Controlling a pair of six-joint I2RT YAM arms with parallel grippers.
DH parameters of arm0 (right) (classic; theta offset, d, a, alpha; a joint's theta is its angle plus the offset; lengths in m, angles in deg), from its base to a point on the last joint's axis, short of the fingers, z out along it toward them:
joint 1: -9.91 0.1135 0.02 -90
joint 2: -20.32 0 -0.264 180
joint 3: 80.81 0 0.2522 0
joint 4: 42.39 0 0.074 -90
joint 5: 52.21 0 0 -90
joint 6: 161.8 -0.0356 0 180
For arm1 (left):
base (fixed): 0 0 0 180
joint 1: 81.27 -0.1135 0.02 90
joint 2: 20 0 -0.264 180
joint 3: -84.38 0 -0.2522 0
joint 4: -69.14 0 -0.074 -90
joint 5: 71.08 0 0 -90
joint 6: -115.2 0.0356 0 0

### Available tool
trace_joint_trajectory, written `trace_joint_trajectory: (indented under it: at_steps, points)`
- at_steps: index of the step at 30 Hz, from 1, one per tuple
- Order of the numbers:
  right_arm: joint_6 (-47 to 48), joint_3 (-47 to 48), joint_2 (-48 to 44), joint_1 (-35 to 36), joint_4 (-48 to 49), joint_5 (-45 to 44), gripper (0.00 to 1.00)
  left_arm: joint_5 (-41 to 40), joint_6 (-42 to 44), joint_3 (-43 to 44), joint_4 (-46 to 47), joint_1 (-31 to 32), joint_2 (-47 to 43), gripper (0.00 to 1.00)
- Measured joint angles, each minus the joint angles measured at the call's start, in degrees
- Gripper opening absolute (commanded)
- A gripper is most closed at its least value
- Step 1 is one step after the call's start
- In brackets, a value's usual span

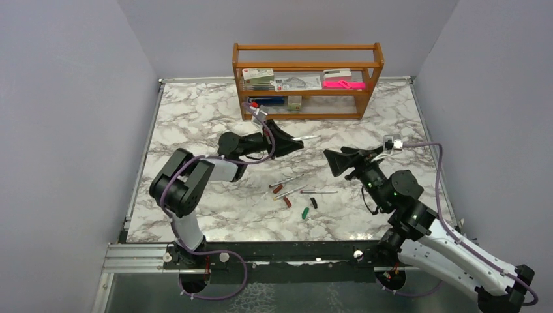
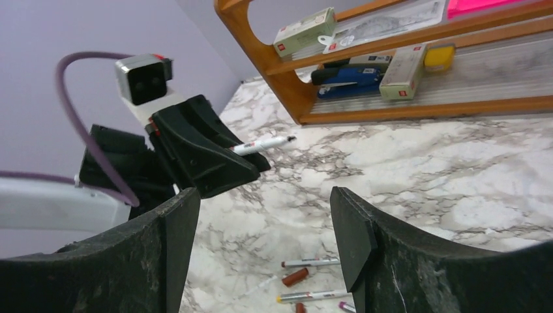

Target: Insert the pens into the pen caps

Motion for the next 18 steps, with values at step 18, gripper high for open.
trace_joint_trajectory:
  at_steps: [18]
  points:
    - [-6.1,0.7,10.3,-0.1,21.3,5.7,0.61,-11.9,10.3,-4.2,0.0,7.3,-10.7,0.0]
